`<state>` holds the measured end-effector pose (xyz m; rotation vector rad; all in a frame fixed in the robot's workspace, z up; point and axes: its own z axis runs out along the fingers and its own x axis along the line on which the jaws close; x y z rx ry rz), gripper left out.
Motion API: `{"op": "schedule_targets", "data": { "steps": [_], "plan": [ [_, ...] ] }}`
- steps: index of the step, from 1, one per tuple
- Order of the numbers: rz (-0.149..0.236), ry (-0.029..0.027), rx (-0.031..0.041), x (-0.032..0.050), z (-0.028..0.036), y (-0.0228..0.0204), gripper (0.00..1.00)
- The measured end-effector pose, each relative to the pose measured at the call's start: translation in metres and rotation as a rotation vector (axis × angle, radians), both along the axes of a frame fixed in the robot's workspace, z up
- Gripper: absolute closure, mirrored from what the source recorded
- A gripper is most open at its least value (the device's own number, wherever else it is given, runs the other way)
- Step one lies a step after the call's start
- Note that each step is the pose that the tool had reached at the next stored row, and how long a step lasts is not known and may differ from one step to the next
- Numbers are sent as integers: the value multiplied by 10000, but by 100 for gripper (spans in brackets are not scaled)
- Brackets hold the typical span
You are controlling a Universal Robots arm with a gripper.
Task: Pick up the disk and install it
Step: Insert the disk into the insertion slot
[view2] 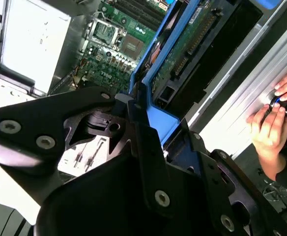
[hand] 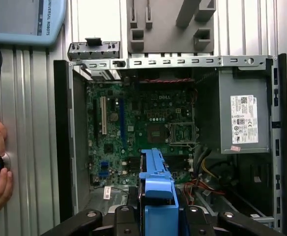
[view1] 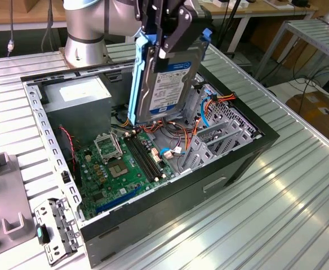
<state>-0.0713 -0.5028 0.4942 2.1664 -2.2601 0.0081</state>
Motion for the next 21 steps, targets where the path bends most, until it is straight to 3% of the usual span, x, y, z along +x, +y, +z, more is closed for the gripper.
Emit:
{"op": "schedule_targets", "data": {
  "steps": [14,19,21],
  "plan": [
    [1,0,-17,399,-38,-6,63],
    [0,-1,-15,418,-65,-108,63],
    [-1,0,-16,422,-69,-127,63]
  ]
}}
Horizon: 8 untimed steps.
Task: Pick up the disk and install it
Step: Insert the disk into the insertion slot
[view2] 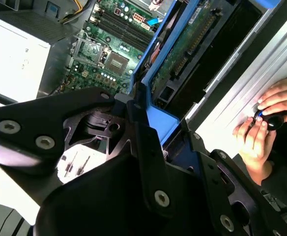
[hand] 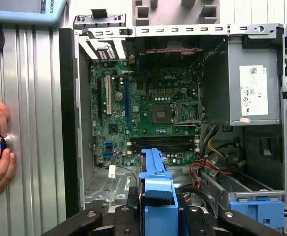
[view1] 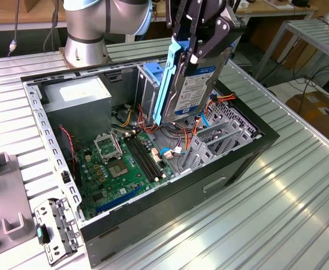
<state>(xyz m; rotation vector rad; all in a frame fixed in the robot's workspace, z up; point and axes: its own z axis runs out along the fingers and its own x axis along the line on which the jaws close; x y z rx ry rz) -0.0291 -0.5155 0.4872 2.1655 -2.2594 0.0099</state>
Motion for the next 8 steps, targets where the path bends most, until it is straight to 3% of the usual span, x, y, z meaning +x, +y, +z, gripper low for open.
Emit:
{"op": "schedule_targets", "data": {
  "steps": [8],
  "plan": [
    [1,0,-1,32,0,-1,63]
  ]
}}
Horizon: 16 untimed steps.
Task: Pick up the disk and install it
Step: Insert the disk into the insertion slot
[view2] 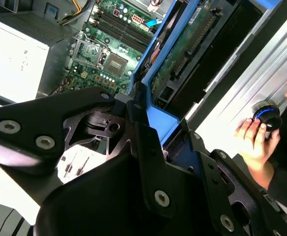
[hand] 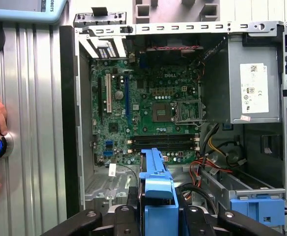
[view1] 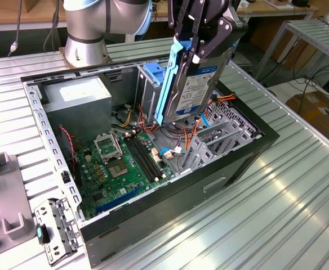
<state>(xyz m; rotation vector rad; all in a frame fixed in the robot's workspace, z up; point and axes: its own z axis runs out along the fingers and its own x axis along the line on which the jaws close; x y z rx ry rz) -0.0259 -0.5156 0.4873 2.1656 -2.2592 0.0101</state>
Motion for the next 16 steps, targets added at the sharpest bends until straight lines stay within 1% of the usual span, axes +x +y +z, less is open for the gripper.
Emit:
{"op": "schedule_targets", "data": {
  "steps": [7,8,9,11,12,13,14,16],
  "plan": [
    [0,0,-1,1,0,-5,63],
    [2,-1,-1,2,-5,-43,63],
    [1,-5,5,1,-18,-100,63],
    [1,-3,-1,3,-51,-192,63],
    [1,-3,0,8,-65,-213,63],
    [0,-6,3,30,-83,-220,63],
    [-1,-5,-1,66,-98,-221,63],
    [1,-5,-10,164,-130,-221,63]
  ]
}}
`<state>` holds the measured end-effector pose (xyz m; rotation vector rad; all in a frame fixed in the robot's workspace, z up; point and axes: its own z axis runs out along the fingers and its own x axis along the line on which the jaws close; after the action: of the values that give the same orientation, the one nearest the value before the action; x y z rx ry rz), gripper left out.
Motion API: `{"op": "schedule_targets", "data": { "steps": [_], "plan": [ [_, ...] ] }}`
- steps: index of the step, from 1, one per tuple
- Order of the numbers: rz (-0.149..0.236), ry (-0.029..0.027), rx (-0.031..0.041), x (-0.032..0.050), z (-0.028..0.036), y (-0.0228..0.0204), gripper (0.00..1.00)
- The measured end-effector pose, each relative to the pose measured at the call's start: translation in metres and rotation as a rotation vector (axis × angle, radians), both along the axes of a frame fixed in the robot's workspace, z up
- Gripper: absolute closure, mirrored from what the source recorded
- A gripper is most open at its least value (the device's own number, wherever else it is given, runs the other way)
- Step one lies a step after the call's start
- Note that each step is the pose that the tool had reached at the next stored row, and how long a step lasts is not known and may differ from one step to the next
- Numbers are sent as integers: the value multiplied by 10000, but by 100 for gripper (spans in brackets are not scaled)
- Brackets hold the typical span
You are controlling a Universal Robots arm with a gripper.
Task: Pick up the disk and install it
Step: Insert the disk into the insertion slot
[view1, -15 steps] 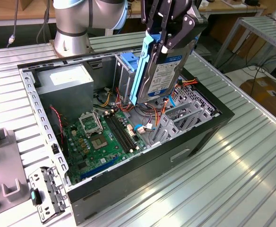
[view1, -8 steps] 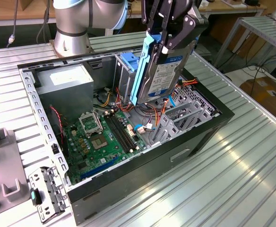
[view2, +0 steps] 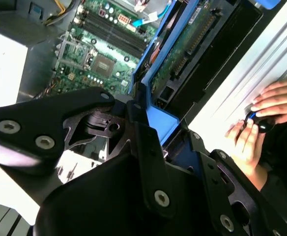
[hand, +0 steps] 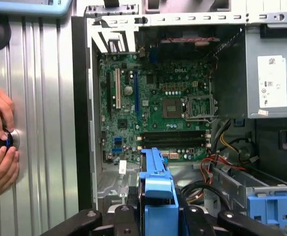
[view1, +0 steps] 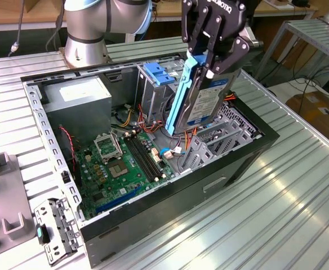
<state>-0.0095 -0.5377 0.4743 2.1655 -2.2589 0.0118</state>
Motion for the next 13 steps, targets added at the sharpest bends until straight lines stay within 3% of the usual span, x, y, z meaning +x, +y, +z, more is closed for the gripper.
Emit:
{"op": "schedule_targets", "data": {
  "steps": [7,9,13],
  "plan": [
    [0,0,-45,360,-70,0,63],
    [0,1,-50,512,-73,0,63],
    [6,-59,-62,527,-81,-18,63]
  ]
}}
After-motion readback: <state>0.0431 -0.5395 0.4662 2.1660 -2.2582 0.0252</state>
